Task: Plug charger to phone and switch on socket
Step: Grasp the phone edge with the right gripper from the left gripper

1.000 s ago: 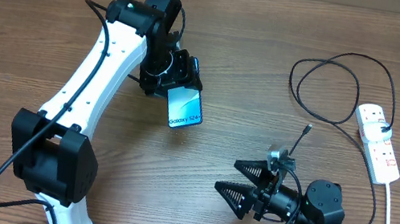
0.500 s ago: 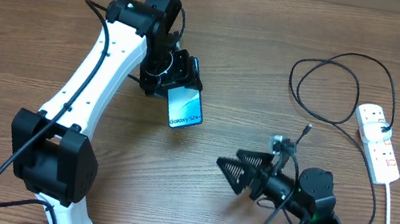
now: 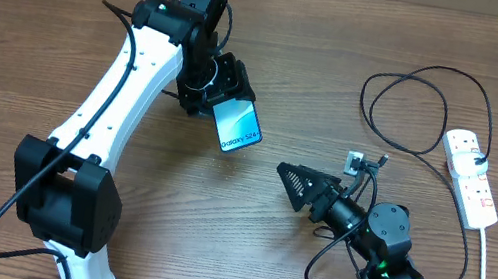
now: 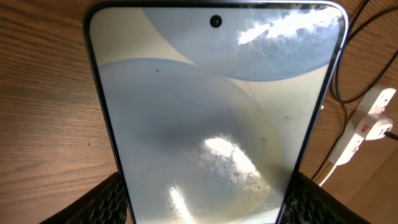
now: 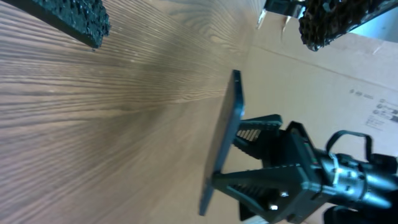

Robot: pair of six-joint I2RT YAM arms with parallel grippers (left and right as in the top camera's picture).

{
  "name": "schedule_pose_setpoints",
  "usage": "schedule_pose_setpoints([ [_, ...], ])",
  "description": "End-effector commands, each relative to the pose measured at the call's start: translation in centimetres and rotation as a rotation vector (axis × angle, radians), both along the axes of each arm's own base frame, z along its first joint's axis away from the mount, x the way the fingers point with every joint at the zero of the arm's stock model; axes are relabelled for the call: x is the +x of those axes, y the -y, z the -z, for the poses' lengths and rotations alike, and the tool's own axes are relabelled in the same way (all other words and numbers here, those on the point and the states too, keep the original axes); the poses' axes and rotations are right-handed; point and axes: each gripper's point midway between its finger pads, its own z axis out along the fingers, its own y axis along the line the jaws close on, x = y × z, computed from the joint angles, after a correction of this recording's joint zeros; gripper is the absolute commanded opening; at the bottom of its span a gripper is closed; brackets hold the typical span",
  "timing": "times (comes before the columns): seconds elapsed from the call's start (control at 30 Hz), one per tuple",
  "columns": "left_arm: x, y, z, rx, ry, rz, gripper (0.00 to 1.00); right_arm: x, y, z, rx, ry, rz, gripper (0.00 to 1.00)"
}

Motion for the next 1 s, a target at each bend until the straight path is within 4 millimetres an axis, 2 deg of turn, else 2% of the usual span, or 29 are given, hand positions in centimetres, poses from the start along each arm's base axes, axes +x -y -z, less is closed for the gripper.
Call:
schedule_pose_setpoints([
  [0.0, -0.2, 0.8, -0.5, -0.035, -0.015, -0.03, 0.44, 0.2, -0.6, -1.0, 0.023, 0.02, 0.013, 1.0],
  [0.23, -0.1, 1.0, -0.5, -0.038, -0.022, -0.055, 0.44, -0.1, -1.8, -1.9, 0.034, 0.059, 0.058, 1.0],
  [0.6, -0.5, 2.5, -0.6, -0.047, -0.024, -0.048, 0.44, 1.4, -2.5, -3.6, 0.043, 0.096, 0.145, 1.0],
  [0.97, -0.9, 5.1, -0.9, -0.067, -0.004, -0.026, 0.44, 3.4, -4.0, -2.7, 0.017, 0.063, 0.142, 1.0],
])
